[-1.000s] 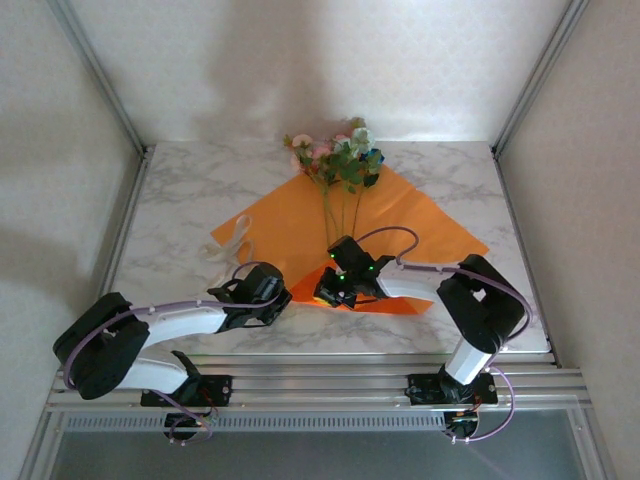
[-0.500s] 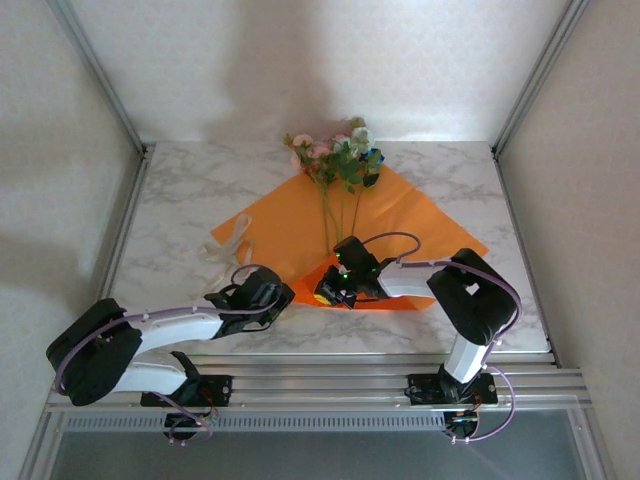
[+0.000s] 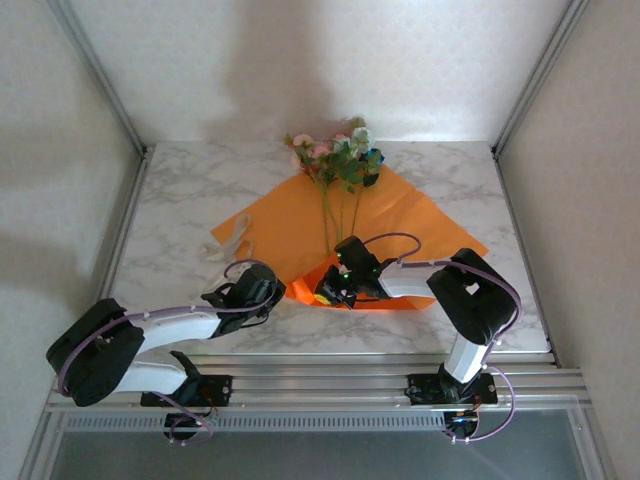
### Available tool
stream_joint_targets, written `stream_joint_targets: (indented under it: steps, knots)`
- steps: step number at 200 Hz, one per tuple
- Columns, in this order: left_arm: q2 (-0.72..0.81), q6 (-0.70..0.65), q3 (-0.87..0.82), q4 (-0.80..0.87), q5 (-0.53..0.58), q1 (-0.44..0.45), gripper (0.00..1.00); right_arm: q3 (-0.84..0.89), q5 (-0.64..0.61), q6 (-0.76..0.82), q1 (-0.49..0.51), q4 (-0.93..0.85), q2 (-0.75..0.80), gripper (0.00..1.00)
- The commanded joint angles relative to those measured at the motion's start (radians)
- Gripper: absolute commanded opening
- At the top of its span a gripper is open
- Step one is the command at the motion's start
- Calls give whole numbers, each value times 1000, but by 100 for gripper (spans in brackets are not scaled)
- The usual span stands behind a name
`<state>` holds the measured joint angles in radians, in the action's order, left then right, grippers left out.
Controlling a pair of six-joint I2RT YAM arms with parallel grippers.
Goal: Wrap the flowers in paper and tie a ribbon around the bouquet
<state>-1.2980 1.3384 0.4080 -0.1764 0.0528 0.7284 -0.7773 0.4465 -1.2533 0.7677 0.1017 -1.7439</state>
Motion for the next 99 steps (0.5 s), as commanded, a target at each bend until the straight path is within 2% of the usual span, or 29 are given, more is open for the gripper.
stream_joint_targets:
  steps: [1, 54, 60, 77, 86, 99]
  knots:
    - [28, -34, 8, 36, 42, -1, 3, 34, -25, -11, -8, -56, -42, 8]
    - [115, -27, -18, 137, 45, 33, 0, 24, -48, -27, -11, -66, -25, 9]
    - [125, -13, -21, 157, 49, 35, 7, 20, -50, -28, -11, -70, -23, 9]
    - [177, 45, -15, 241, 66, 37, 38, 7, -54, -20, -12, -94, -24, 9]
    - [201, 94, -5, 303, 69, 36, 46, 7, -53, -21, -13, -93, -26, 9]
    - [223, 181, -16, 333, 39, 31, 52, 8, -51, -24, -13, -91, -31, 9]
